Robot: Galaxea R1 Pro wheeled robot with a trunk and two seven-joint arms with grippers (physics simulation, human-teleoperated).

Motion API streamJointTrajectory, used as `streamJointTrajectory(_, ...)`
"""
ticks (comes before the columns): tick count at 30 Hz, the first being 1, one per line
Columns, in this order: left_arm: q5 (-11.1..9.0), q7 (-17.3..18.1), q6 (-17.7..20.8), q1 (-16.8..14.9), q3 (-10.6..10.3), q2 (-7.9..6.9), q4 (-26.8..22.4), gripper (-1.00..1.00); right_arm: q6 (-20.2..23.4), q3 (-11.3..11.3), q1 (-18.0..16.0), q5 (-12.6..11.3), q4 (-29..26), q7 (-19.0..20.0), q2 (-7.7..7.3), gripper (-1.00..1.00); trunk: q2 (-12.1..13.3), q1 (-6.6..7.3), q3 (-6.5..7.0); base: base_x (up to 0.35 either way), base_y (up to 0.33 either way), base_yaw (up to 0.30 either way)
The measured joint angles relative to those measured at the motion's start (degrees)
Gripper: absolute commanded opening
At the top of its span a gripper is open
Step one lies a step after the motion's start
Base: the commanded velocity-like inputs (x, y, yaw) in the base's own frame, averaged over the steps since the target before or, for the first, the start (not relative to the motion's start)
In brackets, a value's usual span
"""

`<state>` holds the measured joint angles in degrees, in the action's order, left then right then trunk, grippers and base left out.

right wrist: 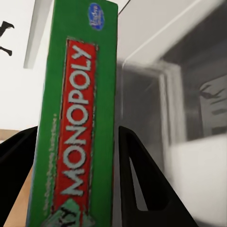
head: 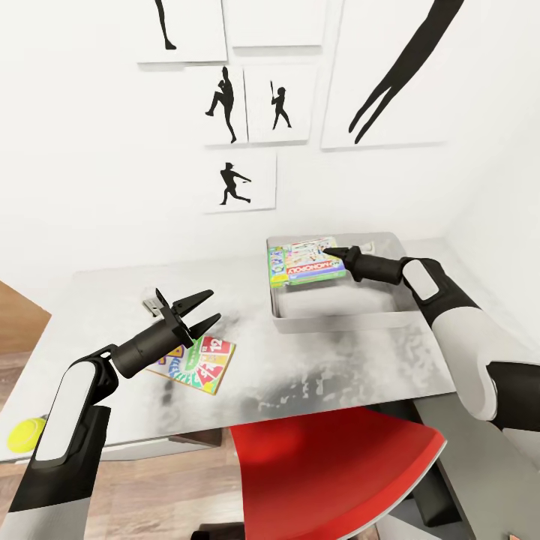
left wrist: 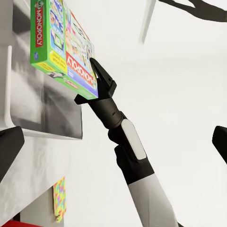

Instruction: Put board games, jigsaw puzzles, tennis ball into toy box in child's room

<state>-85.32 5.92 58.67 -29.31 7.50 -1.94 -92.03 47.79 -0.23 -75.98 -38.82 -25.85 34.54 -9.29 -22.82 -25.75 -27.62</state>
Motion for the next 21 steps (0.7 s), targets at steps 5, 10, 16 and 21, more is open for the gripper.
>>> streamJointTrajectory(5,0.0,0.0,0.0,0.0,0.0,0.0,0.0,1.0,0.0,0.0,0.0,-0.01,0.0,0.01,0.02,-1.0,0.0,0.0,-0.01,0.0,0.0,0.0)
streamJointTrajectory(10,0.0,0.0,0.0,0.0,0.0,0.0,0.0,1.0,0.0,0.0,0.0,-0.02,0.0,0.01,0.0,-1.0,0.0,0.0,-0.05,0.0,0.0,0.0)
streamJointTrajectory(16,0.0,-0.03,0.0,0.0,0.0,0.0,0.0,1.0,0.0,0.0,0.0,-0.02,0.0,0.01,-0.01,-1.0,0.0,0.0,-0.17,0.0,0.0,0.0)
streamJointTrajectory(21,0.01,-0.03,0.0,-0.02,0.0,0.0,0.0,1.0,-0.01,-0.01,0.0,-0.01,0.0,0.01,-0.01,-1.0,0.0,0.0,-0.31,0.0,0.0,0.0)
